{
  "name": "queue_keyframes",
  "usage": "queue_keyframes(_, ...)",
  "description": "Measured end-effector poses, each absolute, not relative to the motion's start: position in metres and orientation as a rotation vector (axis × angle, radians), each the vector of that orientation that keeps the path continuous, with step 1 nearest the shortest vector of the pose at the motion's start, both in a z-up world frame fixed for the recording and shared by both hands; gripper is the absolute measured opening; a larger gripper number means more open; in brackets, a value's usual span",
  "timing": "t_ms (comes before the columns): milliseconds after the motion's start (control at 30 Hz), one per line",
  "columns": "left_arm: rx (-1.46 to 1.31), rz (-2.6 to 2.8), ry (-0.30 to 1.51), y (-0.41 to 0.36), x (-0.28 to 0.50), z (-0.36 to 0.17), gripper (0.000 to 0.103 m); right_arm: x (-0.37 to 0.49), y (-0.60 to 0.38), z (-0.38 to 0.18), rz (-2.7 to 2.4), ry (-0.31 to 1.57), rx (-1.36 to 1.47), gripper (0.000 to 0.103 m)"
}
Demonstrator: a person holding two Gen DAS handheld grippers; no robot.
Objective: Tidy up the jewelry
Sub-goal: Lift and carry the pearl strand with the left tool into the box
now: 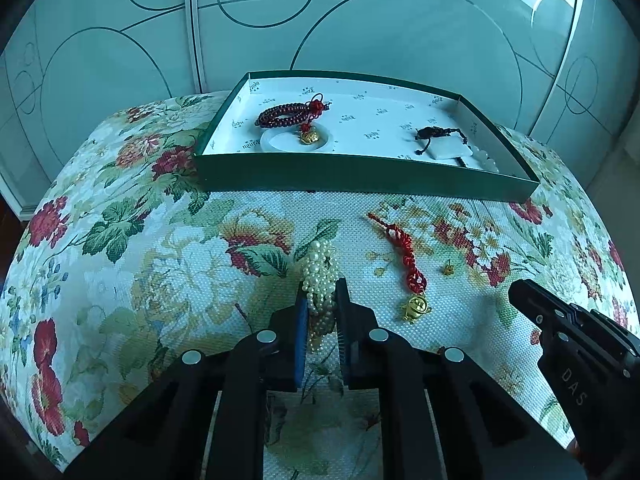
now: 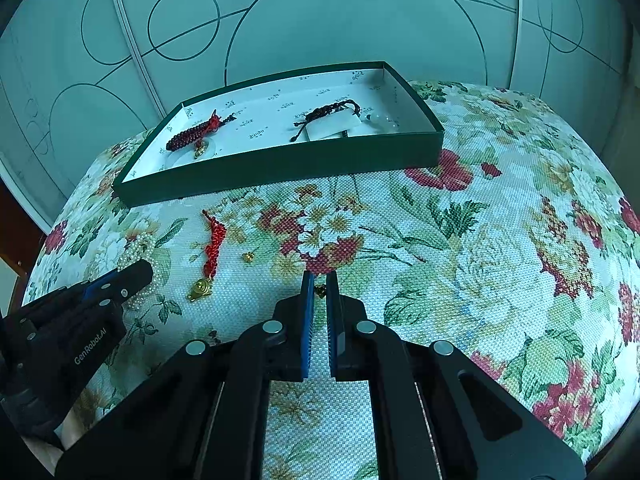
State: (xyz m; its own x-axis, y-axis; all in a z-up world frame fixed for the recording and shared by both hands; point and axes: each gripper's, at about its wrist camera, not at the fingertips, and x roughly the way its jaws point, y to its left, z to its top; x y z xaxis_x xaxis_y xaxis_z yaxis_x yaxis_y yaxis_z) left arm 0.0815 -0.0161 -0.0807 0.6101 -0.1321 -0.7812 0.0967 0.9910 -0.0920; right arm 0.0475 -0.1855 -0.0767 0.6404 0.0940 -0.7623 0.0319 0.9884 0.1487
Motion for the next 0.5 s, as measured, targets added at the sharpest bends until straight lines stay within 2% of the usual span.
queue_keyframes(500,-0.051,-0.138,0.858,-0.012,0.076,-0.065,0.011,0.043,-0.177,-0.060,0.053,0.849,0.135,0.006)
